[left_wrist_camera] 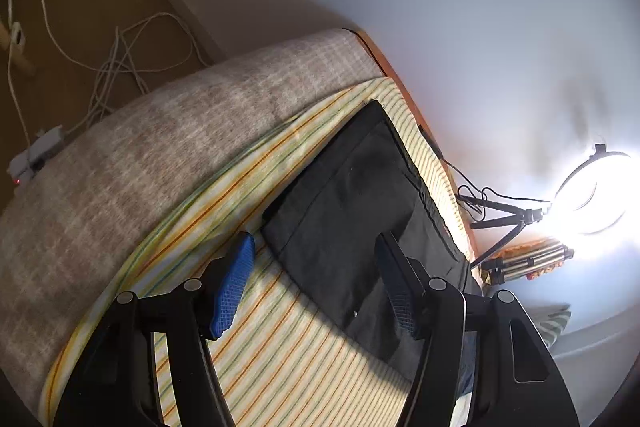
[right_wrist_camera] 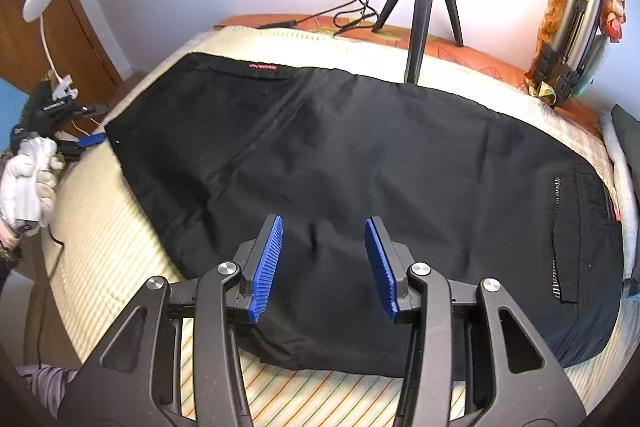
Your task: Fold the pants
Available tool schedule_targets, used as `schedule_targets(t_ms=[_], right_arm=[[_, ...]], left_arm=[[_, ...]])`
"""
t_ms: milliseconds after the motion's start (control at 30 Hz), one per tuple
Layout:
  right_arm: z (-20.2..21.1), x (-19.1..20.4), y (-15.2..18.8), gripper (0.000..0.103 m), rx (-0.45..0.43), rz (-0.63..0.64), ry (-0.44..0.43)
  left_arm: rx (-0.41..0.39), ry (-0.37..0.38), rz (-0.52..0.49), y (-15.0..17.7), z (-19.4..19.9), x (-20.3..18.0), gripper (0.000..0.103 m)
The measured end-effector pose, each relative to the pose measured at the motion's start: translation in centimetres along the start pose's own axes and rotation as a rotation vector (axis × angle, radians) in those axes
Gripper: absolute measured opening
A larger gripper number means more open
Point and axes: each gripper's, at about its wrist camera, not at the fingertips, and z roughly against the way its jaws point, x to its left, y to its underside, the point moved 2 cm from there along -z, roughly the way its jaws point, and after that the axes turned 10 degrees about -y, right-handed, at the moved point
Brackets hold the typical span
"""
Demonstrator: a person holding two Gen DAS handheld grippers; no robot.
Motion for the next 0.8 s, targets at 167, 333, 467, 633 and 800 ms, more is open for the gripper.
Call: schedule_targets(t_ms=[167,333,467,633,800], right_arm=[[0.7,0.9,-0.2,0.045,-0.016,0.006,-0.027],[0.9,1.7,-0.4,0.045,-0.014,0.009,-0.054],[1.3,2.3,-0.6,0.045,-0.018,0.031,-0.050],[1.2,2.6,-1.0,0.045,-0.017,0.033,-0.054],[0.3,2.9,-1.8,0.045,0.011,0.038,-0.056]], left_arm=[[-0.031,-0.016,-0.001,-0.6,-0.6,-0.5,0.062],[-0.042,-0.010,-0.036,-0.7,-1.0,-1.4,0.062],[-0.032,-0.019,-0.068,-0.2,-1.5,-1.9,0.031],[-0.109,-0.058,-0.179,0.6,-1.0,-3.3,0.004],[-0.201,-0.047,-0.360,2.3,0.5,-6.5,0.004]])
